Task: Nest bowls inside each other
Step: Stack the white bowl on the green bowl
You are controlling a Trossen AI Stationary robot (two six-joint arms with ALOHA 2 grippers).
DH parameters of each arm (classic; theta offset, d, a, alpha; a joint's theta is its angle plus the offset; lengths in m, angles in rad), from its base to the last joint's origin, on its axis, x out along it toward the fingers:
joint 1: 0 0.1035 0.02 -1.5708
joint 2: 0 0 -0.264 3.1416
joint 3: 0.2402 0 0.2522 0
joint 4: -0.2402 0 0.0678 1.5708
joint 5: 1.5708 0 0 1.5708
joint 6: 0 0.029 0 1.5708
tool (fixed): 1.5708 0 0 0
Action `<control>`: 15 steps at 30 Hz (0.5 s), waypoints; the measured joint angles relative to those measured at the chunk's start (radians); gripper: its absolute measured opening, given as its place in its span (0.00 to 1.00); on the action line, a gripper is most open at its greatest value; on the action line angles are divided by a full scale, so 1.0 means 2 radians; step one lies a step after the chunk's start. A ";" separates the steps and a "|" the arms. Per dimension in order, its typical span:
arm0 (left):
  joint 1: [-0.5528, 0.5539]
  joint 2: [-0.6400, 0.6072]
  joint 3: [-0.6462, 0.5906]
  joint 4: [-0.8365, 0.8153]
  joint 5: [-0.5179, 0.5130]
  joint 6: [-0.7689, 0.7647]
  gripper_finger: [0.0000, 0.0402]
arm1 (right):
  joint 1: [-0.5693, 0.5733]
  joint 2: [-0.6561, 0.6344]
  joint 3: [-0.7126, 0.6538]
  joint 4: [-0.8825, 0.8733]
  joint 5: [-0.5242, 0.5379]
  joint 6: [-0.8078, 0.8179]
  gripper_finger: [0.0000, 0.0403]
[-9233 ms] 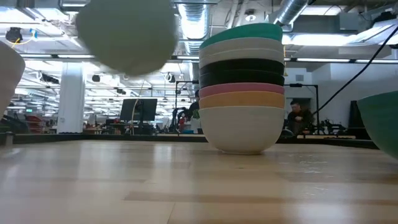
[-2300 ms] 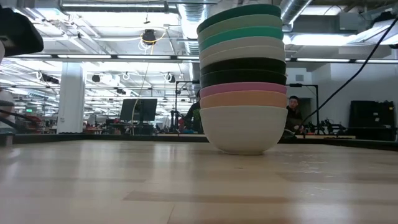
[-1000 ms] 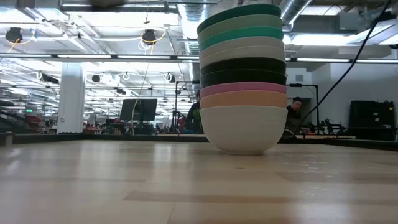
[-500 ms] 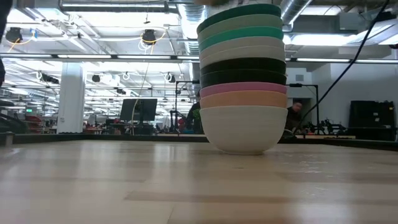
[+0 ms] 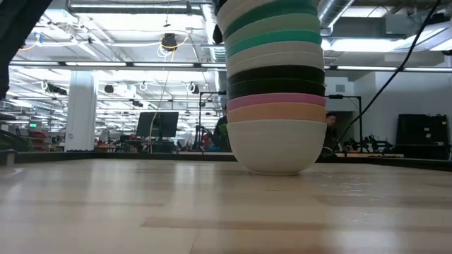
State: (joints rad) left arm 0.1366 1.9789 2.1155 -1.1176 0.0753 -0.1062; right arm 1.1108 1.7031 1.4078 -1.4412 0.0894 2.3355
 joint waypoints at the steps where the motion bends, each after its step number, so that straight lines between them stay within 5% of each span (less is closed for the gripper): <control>1: 0.000 0.002 0.000 -0.003 0.000 -0.001 0.00 | 0.003 0.003 0.000 -0.001 -0.008 -0.001 0.67; 15: -0.015 0.002 -0.001 0.008 -0.008 -0.013 0.14 | 0.013 0.010 -0.004 0.065 -0.031 -0.016 0.67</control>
State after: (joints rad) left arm 0.1071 1.9835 2.1128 -1.1022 0.0598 -0.1319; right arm 1.1368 1.7227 1.4004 -1.3119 0.0269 2.3025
